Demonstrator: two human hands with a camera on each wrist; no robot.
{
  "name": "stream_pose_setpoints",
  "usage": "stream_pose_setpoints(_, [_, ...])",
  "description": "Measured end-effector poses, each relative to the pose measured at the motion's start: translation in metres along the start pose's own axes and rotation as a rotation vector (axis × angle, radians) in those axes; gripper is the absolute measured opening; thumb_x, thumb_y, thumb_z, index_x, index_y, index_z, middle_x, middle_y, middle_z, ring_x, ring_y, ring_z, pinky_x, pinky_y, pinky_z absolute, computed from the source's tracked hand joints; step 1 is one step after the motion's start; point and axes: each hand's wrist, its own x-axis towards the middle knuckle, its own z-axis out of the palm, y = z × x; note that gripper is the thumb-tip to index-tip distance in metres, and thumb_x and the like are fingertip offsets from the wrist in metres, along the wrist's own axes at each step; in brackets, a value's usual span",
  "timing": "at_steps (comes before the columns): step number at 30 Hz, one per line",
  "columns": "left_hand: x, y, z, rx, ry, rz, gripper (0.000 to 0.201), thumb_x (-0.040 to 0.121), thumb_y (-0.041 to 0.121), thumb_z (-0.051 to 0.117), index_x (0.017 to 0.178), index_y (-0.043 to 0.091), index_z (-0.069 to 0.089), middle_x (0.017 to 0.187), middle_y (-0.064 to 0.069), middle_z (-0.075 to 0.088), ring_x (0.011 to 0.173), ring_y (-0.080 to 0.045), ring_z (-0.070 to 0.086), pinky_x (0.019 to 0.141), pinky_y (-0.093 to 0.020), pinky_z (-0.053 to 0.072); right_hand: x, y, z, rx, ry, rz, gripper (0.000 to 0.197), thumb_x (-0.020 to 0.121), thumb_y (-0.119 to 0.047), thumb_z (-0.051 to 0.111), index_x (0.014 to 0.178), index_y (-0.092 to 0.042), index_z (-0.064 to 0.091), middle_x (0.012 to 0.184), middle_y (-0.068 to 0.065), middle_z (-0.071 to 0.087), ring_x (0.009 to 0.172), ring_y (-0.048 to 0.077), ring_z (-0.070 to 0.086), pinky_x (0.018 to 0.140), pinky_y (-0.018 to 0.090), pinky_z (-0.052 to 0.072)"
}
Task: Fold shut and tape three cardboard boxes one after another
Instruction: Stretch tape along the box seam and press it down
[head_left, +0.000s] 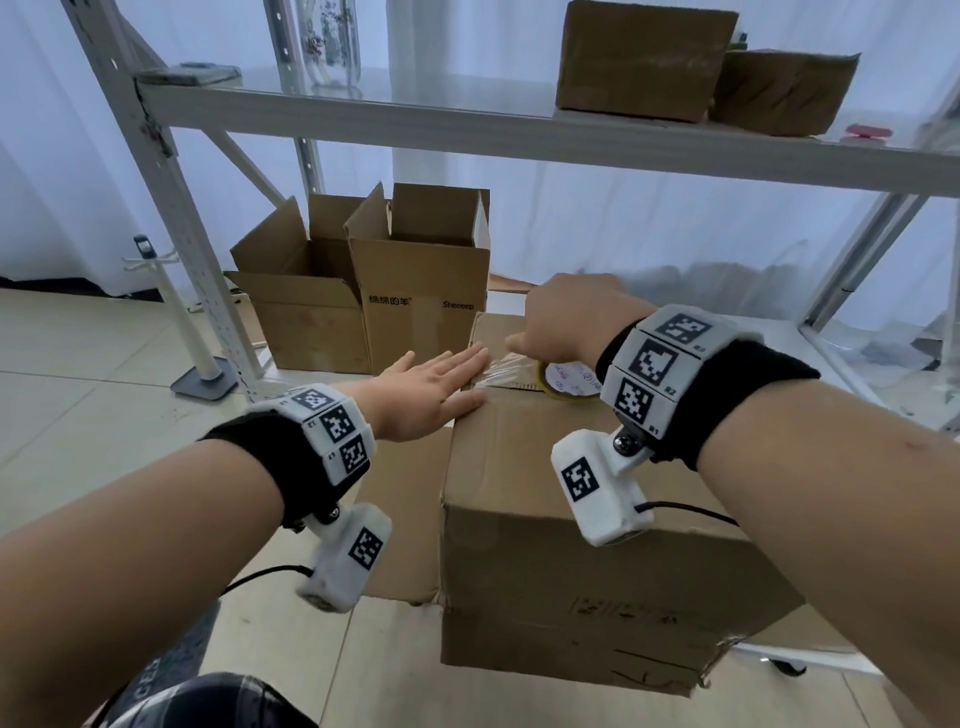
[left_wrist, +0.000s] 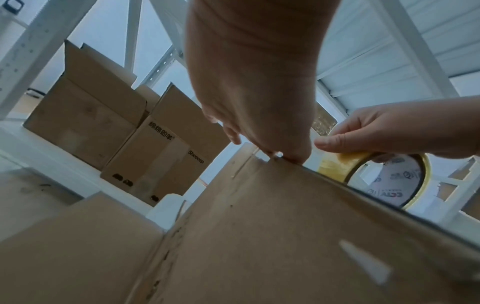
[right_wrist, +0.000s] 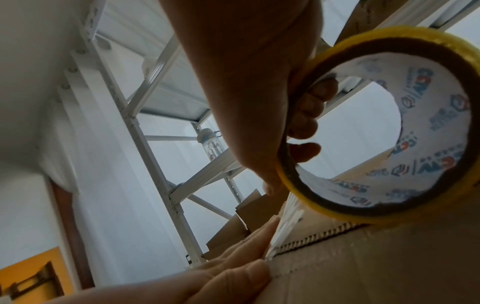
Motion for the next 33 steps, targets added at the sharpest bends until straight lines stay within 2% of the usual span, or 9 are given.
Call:
stream_pose_setpoints(3, [-0.001,0.003,-0.001,0.067,-0.002,-0.004,0.060,0.098,0.055,0.008,0.150,0.035,-0.014,0.158,0.015,-0.014,0.146,-0.007,-0.004,0.116,-0.042,-0.011,-0.003,0.001,-0.007,-0.084,0.028,-0.004,0.035,0.100,-0.043,0.038,0.106,-0.016,0.059,0.092,0.002,0.052,0.083,0.020,0.048,0.074,0.033,0.035])
stream_pose_setpoints(5, [-0.002,0.004,-0.002,0.112,-0.008,-0.003,0.060,0.098,0.056,0.007,0.150,0.034,-0.015,0.158,0.015,-0.014,0.147,-0.008,-0.004,0.116,-0.041,-0.012,-0.006,0.004,-0.013,-0.174,0.018,-0.005,0.035,0.099,-0.049,0.036,0.096,-0.018,0.053,0.091,0.001,0.050,0.084,0.020,0.048,0.075,0.033,0.036])
stream_pose_setpoints(7, [-0.001,0.006,-0.003,0.143,-0.012,-0.010,0.061,0.098,0.056,0.005,0.150,0.033,-0.015,0.158,0.014,-0.015,0.147,-0.008,-0.005,0.116,-0.041,-0.014,-0.007,0.005,-0.014,-0.240,-0.011,-0.008,0.037,0.099,-0.053,0.035,0.094,-0.020,0.050,0.091,0.000,0.050,0.085,0.020,0.049,0.076,0.033,0.037])
stream_pose_setpoints(11, [-0.003,0.012,-0.008,0.166,-0.050,-0.034,0.069,0.094,0.063,0.005,0.150,0.029,-0.016,0.158,0.012,-0.017,0.146,-0.010,-0.009,0.116,-0.043,-0.016,-0.003,0.001,0.002,-0.287,-0.059,-0.011,0.041,0.099,-0.051,0.036,0.109,-0.020,0.060,0.098,-0.001,0.057,0.097,0.019,0.057,0.076,0.033,0.037])
stream_pose_setpoints(15, [-0.004,0.024,-0.015,0.267,-0.066,-0.049,0.086,0.087,0.073,0.011,0.151,0.022,-0.013,0.159,0.005,-0.014,0.146,-0.011,-0.010,0.115,-0.041,-0.017,-0.002,-0.001,0.013,-0.306,-0.016,-0.041,0.034,0.099,-0.045,0.040,0.108,-0.020,0.062,0.106,-0.002,0.062,0.104,0.020,0.057,0.075,0.033,0.037])
stream_pose_setpoints(19, [-0.003,0.026,-0.017,0.248,-0.033,-0.022,0.086,0.089,0.070,0.019,0.153,0.017,-0.006,0.160,0.001,-0.011,0.146,-0.010,-0.014,0.115,-0.034,-0.014,-0.002,0.000,0.016,-0.296,0.007,-0.040,0.032,0.099,-0.044,0.042,0.108,-0.020,0.062,0.108,-0.001,0.062,0.104,0.020,0.057,0.076,0.034,0.038])
stream_pose_setpoints(23, [-0.003,0.033,-0.013,0.280,-0.046,-0.031,0.082,0.094,0.064,0.015,0.152,0.012,-0.011,0.159,-0.004,-0.015,0.146,-0.014,-0.013,0.114,-0.027,-0.011,-0.002,-0.002,0.020,-0.305,0.037,-0.034,0.030,0.099,-0.040,0.044,0.111,-0.019,0.061,0.112,0.001,0.063,0.105,0.021,0.058,0.077,0.033,0.038])
stream_pose_setpoints(26, [-0.004,0.041,-0.014,0.340,-0.069,-0.073,0.080,0.095,0.062,0.010,0.151,0.011,-0.014,0.159,-0.008,-0.017,0.146,-0.017,-0.015,0.115,-0.030,-0.013,-0.001,-0.005,0.022,-0.319,0.063,-0.059,0.028,0.099,-0.040,0.046,0.112,-0.020,0.061,0.111,0.000,0.064,0.103,0.021,0.060,0.077,0.032,0.039])
stream_pose_setpoints(33, [0.005,0.059,-0.016,0.418,-0.095,-0.125,0.096,0.086,0.075,0.010,0.150,0.007,-0.014,0.158,-0.011,-0.018,0.145,-0.021,-0.019,0.117,-0.038,-0.014,0.000,-0.002,0.021,-0.284,0.110,-0.096,0.026,0.098,-0.039,0.047,0.109,-0.020,0.061,0.107,-0.001,0.065,0.100,0.020,0.060,0.074,0.030,0.036])
